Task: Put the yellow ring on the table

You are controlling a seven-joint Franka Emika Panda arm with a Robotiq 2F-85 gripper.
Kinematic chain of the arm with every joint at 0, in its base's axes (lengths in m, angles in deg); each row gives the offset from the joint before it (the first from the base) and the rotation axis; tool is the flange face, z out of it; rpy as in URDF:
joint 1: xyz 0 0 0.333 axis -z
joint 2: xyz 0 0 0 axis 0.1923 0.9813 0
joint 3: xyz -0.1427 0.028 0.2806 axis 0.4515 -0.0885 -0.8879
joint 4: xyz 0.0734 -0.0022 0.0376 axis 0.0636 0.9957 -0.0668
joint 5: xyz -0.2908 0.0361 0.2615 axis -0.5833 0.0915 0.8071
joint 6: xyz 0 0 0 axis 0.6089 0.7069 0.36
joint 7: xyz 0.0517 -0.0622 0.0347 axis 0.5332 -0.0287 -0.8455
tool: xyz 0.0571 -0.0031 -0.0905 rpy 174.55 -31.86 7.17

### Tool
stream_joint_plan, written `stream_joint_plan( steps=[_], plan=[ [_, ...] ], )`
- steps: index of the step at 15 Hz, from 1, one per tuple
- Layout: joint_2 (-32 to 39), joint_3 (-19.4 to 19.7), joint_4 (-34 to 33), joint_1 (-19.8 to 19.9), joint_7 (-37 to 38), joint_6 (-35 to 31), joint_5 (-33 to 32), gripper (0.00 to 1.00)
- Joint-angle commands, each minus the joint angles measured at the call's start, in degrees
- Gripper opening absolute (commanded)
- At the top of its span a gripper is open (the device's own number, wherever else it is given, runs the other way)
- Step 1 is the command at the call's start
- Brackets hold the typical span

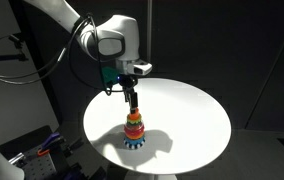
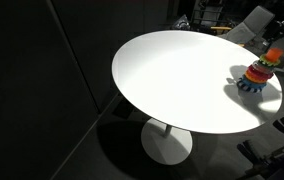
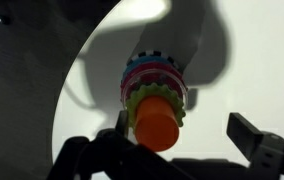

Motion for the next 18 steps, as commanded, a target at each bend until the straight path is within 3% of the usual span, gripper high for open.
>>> stream_joint_plan(
  steps=[1, 18],
  plan=[
    [1.05, 0.75, -0.20, 0.19, 2.40, -0.91, -1.51, 1.00],
    [3.82, 2.12, 2.61, -0.46, 5.19, -9.54, -6.38, 1.00]
  ],
)
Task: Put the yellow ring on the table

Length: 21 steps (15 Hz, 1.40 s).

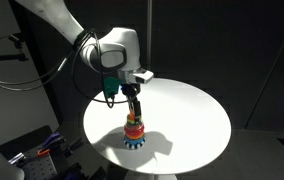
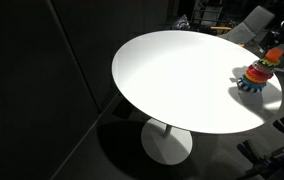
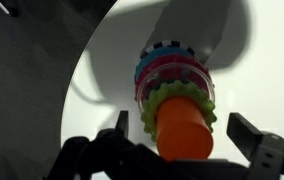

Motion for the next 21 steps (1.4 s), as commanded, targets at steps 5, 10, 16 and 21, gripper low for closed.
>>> stream_joint_plan(
  steps=[5, 10, 16, 21],
  plan=[
    [0.08, 0.64, 1.85, -0.51, 2.14, -3.04, -2.37, 1.00],
    [0.67, 0.75, 1.92, -0.55, 2.11, -3.58, -2.46, 1.00],
    [0.16, 0.62, 2.01, -0.77, 2.09, -3.36, -2.05, 0.49],
    [-2.02, 0.24, 2.35, -1.36, 2.14, -2.32, -1.95, 0.49]
  ],
)
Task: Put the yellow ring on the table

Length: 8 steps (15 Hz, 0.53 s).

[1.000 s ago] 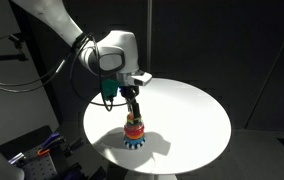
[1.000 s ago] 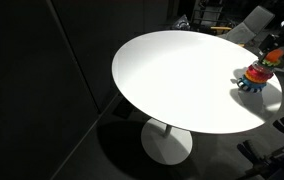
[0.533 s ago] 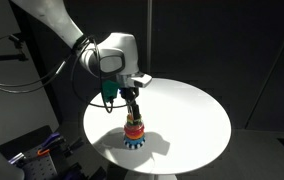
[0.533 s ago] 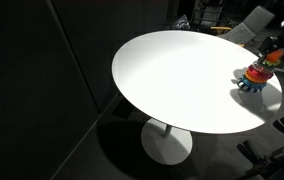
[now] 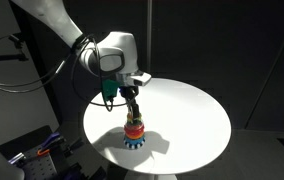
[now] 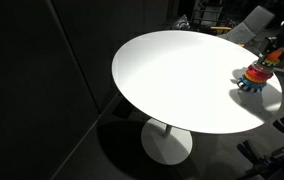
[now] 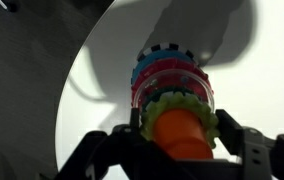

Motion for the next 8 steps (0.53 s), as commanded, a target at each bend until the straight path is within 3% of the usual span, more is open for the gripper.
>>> stream_joint_plan(
  steps=[1, 8],
  plan=[
    [-3.08, 0.10, 0.90, -0.88, 1.80, 0.70, -1.07, 0.49],
    [-9.62, -1.37, 1.45, -1.30, 0.72, 4.24, 0.07, 0.49]
  ],
)
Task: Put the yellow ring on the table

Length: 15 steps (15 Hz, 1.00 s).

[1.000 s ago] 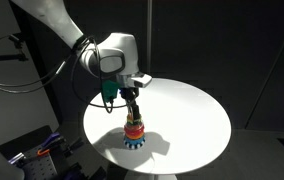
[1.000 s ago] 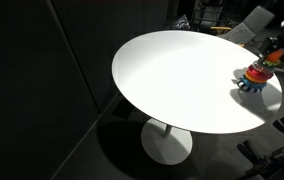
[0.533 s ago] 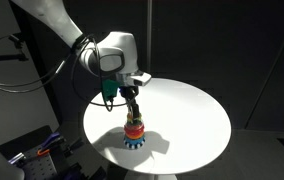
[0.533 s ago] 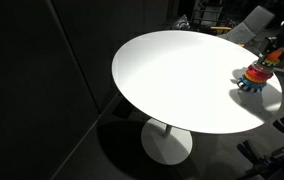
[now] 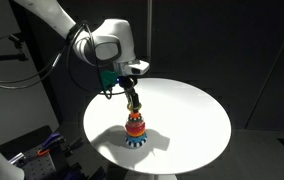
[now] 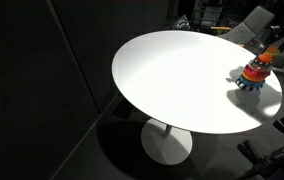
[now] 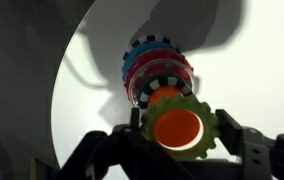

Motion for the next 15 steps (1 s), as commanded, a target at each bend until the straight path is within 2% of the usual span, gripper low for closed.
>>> stream_joint_plan(
  steps=[1, 6, 15],
  plan=[
    [-6.20, -1.19, 1.55, -0.11, 0.47, 3.61, 0.34, 0.49],
    [-9.37, -3.92, 2.07, -0.37, 1.09, 6.14, -0.18, 0.49],
    [-7.01, -8.60, 6.32, -2.10, 2.52, 4.80, -1.87, 0.49]
  ],
)
